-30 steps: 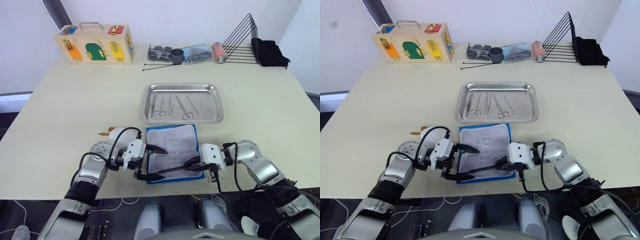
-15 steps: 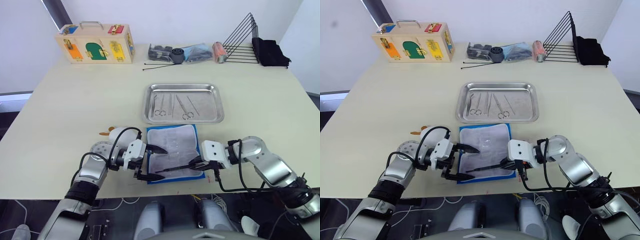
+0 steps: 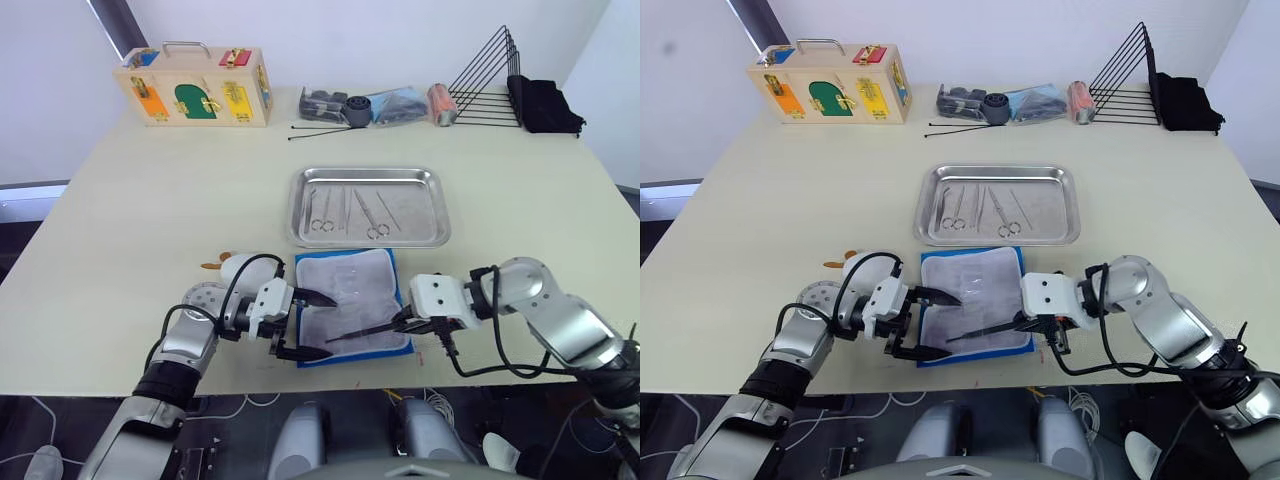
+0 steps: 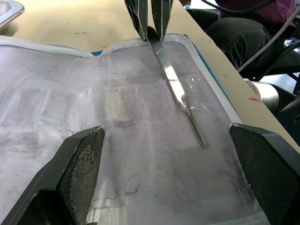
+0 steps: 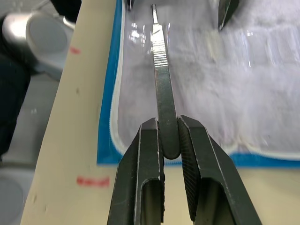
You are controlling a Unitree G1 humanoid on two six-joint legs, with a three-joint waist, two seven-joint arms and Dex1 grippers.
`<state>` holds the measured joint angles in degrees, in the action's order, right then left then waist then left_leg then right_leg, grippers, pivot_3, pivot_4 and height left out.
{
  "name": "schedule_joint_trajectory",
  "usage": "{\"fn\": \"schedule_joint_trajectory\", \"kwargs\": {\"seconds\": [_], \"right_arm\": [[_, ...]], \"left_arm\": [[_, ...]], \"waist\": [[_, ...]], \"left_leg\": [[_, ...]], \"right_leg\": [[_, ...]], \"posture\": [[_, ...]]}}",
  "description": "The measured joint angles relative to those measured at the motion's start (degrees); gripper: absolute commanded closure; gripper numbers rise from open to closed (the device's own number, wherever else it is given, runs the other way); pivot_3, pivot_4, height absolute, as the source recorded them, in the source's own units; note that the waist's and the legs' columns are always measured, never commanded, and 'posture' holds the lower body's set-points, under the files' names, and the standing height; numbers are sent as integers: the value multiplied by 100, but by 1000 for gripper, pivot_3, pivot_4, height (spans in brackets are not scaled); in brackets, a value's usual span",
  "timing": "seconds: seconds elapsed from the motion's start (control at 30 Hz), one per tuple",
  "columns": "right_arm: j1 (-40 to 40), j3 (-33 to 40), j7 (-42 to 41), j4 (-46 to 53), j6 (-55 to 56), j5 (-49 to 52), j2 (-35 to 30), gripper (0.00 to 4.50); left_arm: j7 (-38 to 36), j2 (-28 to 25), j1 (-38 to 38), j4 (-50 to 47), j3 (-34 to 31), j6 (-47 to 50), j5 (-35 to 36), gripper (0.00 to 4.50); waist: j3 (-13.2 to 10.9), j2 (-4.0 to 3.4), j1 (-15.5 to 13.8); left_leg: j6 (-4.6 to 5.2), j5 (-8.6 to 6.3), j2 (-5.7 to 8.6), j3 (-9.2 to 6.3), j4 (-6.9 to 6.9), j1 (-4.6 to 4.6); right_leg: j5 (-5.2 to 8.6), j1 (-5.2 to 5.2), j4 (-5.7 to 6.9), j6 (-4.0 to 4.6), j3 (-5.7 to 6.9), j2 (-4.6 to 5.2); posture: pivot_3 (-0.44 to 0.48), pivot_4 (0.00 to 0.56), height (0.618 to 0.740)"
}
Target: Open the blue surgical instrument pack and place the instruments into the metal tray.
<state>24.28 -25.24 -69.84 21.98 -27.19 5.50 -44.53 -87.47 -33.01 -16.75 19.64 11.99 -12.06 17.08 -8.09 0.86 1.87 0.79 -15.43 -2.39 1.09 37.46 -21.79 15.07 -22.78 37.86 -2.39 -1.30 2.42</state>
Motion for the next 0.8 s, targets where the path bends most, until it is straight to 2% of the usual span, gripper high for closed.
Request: {"fn": "schedule_joint_trajectory", "kwargs": {"seconds": [0.27, 0.8], "right_arm": [[-16, 180, -157, 1, 129, 24, -470, 4495], [-473, 1511, -784, 1, 652, 491, -1918, 4495]], "left_arm": [[0, 14, -3, 9, -3, -5, -2, 0], [-25, 69, -56, 110, 6, -84, -10, 0]], "waist": [[0, 0, -4], [-3, -5, -40]], "left_leg": [[0, 0, 0, 1, 0, 0], [0, 0, 1, 3, 0, 2]], "right_leg": [[0, 0, 0, 0, 0, 0], [0, 1, -1, 0, -3, 2]], "posture": [[0, 150, 740], [0, 150, 740]]}}
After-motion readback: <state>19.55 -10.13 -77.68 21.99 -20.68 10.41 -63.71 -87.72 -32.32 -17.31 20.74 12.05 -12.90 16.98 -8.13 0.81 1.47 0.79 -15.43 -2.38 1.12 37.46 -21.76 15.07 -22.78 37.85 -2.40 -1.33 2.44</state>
